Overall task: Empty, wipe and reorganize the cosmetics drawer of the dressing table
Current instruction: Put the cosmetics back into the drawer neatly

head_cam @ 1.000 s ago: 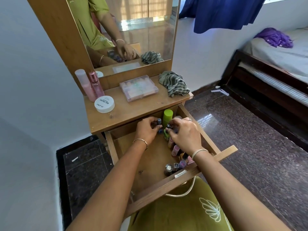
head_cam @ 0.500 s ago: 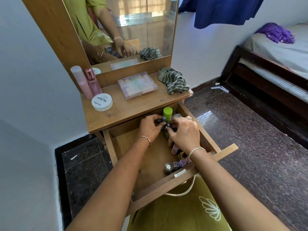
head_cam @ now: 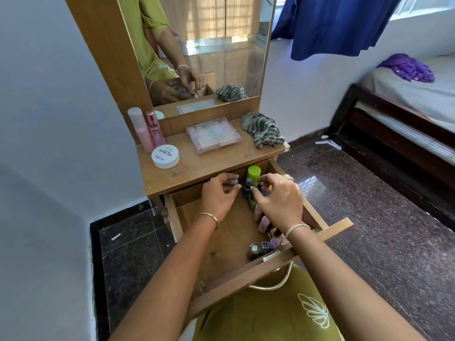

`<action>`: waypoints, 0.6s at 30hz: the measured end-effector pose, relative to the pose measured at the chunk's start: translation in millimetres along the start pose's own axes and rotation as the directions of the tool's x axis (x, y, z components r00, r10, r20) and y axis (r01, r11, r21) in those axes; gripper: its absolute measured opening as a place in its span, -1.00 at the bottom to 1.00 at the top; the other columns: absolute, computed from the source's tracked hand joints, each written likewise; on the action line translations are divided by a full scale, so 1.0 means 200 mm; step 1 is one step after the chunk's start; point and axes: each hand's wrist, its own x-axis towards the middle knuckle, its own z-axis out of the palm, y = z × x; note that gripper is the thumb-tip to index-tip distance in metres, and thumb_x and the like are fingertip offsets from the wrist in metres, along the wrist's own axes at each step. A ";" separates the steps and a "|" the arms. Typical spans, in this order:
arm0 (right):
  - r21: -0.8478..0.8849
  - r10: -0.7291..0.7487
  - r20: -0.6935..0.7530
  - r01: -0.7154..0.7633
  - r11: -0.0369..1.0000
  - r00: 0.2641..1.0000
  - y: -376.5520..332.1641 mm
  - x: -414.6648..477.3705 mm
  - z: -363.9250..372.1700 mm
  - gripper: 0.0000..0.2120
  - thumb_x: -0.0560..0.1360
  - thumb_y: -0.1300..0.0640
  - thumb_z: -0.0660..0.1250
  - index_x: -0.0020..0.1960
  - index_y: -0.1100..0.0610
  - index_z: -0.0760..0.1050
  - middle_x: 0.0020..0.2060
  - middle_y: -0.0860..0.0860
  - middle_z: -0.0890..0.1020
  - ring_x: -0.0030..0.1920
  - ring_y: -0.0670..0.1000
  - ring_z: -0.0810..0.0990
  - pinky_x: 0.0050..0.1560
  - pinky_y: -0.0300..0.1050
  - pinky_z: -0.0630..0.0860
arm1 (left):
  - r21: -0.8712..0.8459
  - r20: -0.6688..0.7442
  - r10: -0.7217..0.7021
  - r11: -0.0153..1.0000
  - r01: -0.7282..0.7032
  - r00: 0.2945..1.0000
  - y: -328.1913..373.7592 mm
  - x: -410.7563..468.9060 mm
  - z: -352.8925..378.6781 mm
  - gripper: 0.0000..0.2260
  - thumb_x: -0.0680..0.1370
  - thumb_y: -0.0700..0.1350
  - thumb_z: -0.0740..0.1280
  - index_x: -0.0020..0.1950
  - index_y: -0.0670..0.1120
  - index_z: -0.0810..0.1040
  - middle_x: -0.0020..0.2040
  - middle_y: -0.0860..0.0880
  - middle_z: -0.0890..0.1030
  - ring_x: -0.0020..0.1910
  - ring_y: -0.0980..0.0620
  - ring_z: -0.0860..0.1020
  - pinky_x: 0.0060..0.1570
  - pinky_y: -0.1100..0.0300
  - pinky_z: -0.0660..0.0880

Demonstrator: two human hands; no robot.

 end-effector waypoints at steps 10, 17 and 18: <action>0.130 -0.183 0.080 0.171 0.977 0.980 -0.44 0.12 -0.02 -0.76 0.42 -0.02 0.37 0.07 0.01 0.57 -0.06 -0.08 0.64 -0.02 -0.02 0.58 0.03 -0.07 0.48 | 0.049 -0.472 -0.014 0.998 0.042 0.881 0.13 -0.06 -0.44 -0.79 0.43 -0.13 0.45 0.03 0.02 0.54 0.00 0.00 0.61 -0.06 0.16 0.54 -0.14 0.45 0.45; 0.197 -0.229 0.429 0.157 0.968 0.874 -0.72 0.28 0.11 -0.49 0.52 0.13 0.29 0.45 0.13 0.29 0.33 0.11 0.46 0.30 0.11 0.45 0.31 -0.02 0.40 | 0.384 -0.468 -0.192 0.835 0.394 0.863 0.03 0.11 -0.66 -0.29 0.28 0.21 0.49 0.32 -0.01 0.36 0.25 -0.15 0.45 0.28 -0.21 0.35 0.17 -0.15 0.34; 0.208 -0.217 0.460 0.133 0.969 0.861 -0.75 0.30 0.13 -0.47 0.53 0.17 0.28 0.47 0.15 0.26 0.36 0.12 0.44 0.31 0.11 0.44 0.31 -0.01 0.39 | 0.400 -0.450 -0.199 0.827 0.395 0.871 0.01 0.14 -0.66 -0.27 0.27 0.23 0.48 0.33 -0.01 0.34 0.26 -0.15 0.45 0.27 -0.21 0.36 0.18 -0.14 0.34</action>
